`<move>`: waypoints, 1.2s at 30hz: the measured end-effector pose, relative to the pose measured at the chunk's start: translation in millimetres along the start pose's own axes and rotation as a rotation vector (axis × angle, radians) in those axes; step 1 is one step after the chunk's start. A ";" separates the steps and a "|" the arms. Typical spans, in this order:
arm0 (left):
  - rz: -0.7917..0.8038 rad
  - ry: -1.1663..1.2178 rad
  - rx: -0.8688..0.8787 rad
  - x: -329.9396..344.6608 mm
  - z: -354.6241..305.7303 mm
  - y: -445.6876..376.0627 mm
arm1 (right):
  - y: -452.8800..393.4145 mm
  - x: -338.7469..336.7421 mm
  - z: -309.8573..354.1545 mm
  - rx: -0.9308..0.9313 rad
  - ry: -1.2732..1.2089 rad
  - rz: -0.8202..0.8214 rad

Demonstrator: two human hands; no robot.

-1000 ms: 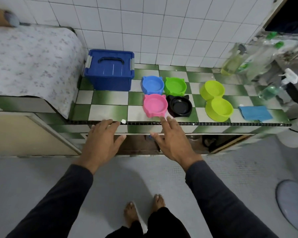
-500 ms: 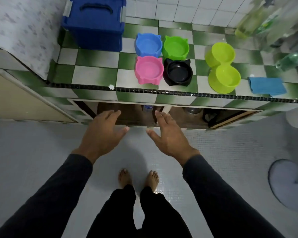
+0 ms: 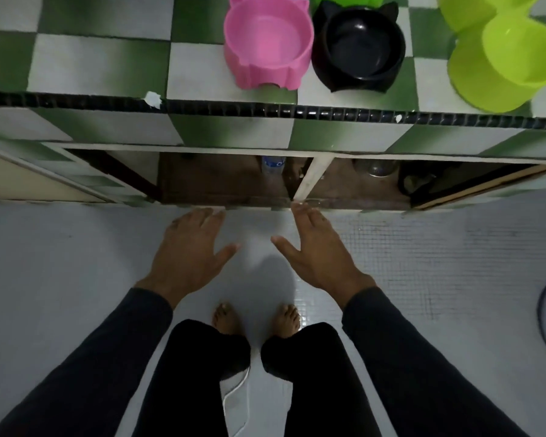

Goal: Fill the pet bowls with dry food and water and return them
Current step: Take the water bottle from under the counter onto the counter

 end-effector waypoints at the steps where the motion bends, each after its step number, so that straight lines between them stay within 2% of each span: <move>1: 0.007 -0.006 0.005 14.4 6.4 -11.3 | -11.1 12.6 -7.4 0.004 0.000 -0.004; 13: -0.079 -0.035 0.058 161.3 87.1 -148.8 | -144.9 155.8 -86.7 0.005 0.040 -0.088; 18: -0.146 0.085 0.065 199.6 115.7 -197.4 | -200.7 189.1 -109.6 0.005 -0.132 -0.153; 26: -0.265 0.334 0.094 205.0 120.7 -250.1 | -266.3 185.8 -121.3 -0.009 -0.388 -0.315; 31: -0.306 0.500 0.149 207.4 112.6 -285.4 | -291.7 172.0 -119.5 -0.021 -0.447 -0.446; 36: -0.282 0.676 0.153 222.2 103.0 -323.1 | -316.6 169.4 -121.9 0.000 -0.608 -0.495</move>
Point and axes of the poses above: each hand's wrist, its own y-axis away from the middle knuckle, its own x-axis out of the palm, z = x × y, the point moved 7 cm from there along -y, towards the middle knuckle, and after that the axes turned 5 degrees about y, right-handed, at the moved point
